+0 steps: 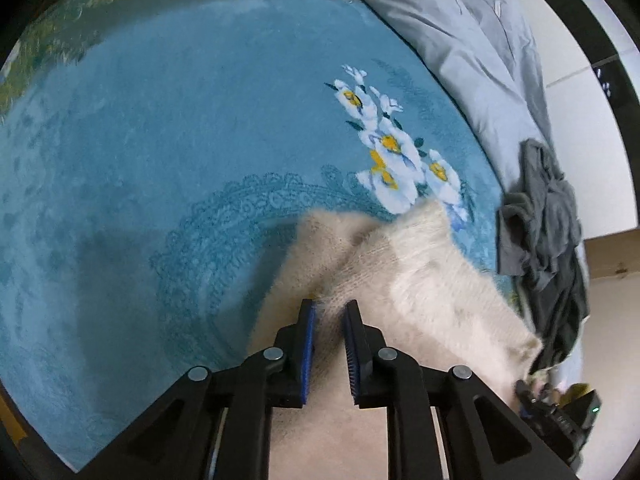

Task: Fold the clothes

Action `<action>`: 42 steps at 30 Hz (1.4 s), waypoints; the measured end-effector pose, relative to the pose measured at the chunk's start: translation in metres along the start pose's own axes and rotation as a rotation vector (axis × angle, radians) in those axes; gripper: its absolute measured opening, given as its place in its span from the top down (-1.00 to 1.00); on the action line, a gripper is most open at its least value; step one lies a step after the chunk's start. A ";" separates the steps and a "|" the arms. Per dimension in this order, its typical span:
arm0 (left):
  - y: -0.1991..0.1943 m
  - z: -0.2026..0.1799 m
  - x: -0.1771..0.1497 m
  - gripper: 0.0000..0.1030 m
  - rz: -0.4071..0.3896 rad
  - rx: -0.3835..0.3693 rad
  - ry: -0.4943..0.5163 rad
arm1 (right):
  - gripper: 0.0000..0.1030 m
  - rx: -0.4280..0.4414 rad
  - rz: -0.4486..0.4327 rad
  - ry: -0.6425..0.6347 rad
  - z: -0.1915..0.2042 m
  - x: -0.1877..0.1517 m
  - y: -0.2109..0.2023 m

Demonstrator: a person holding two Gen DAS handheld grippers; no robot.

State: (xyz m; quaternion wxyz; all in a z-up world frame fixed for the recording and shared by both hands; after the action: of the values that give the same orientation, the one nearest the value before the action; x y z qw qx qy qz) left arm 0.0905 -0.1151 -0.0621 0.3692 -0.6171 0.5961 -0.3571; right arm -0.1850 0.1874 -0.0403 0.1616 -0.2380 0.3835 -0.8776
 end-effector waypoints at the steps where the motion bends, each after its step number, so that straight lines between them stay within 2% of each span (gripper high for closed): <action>1: -0.002 0.002 0.000 0.12 -0.001 0.001 -0.008 | 0.13 0.006 -0.010 -0.001 -0.002 -0.001 -0.004; 2: -0.002 0.006 0.001 -0.12 0.003 0.007 -0.023 | -0.05 0.014 -0.028 0.014 -0.007 -0.003 -0.009; 3: -0.001 0.009 0.003 -0.48 0.010 0.011 -0.042 | -0.23 0.027 -0.042 0.033 -0.013 -0.006 -0.012; 6: 0.005 0.022 0.006 -0.52 0.054 0.000 -0.121 | -0.26 0.081 -0.018 0.089 -0.030 -0.021 -0.009; 9: 0.014 0.033 0.007 -0.57 0.121 -0.034 -0.187 | -0.52 0.142 0.025 0.115 -0.038 -0.035 -0.002; 11: 0.020 0.035 0.008 -0.62 0.153 -0.044 -0.195 | -0.52 0.184 0.059 0.123 -0.040 -0.042 0.007; 13: 0.025 0.037 0.008 -0.67 0.185 -0.053 -0.202 | -0.52 0.197 0.056 0.124 -0.038 -0.040 0.013; 19: 0.035 0.026 0.011 -0.85 0.207 -0.088 -0.149 | -0.52 0.233 0.036 0.122 -0.031 -0.033 0.031; 24: 0.045 0.015 0.006 -0.86 0.292 -0.169 -0.111 | -0.56 0.232 0.054 0.082 -0.016 -0.019 0.050; 28: 0.051 0.010 0.005 -0.83 0.311 -0.156 -0.079 | -0.56 0.199 0.075 0.046 -0.004 -0.011 0.061; 33: 0.050 0.009 0.006 -0.82 0.305 -0.164 -0.081 | -0.56 0.196 0.075 0.061 -0.004 -0.010 0.066; 35: 0.053 0.002 0.006 -0.72 0.294 -0.118 -0.046 | -0.53 0.161 0.080 0.065 0.000 -0.010 0.067; 39: 0.051 -0.014 -0.004 -0.44 0.264 -0.003 0.065 | -0.31 0.115 0.108 0.080 0.004 -0.009 0.068; 42: 0.041 -0.022 -0.009 -0.09 0.236 0.011 0.105 | -0.06 0.121 0.114 0.088 0.007 -0.007 0.061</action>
State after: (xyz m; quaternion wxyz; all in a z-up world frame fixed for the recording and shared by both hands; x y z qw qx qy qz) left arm 0.0516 -0.1073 -0.0881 0.3805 -0.5211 0.6810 -0.3463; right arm -0.1686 0.1464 -0.0840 0.2083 -0.1666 0.3493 -0.8982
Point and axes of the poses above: each gripper's, at about its wrist camera, not at the fingertips, and y roughly the way its jaws point, z to its left, x to its top, the point moved 4 cm from there along y, roughly the way its jaws point, and after that the axes turned 14 degrees about -y, right-handed, at the moved point
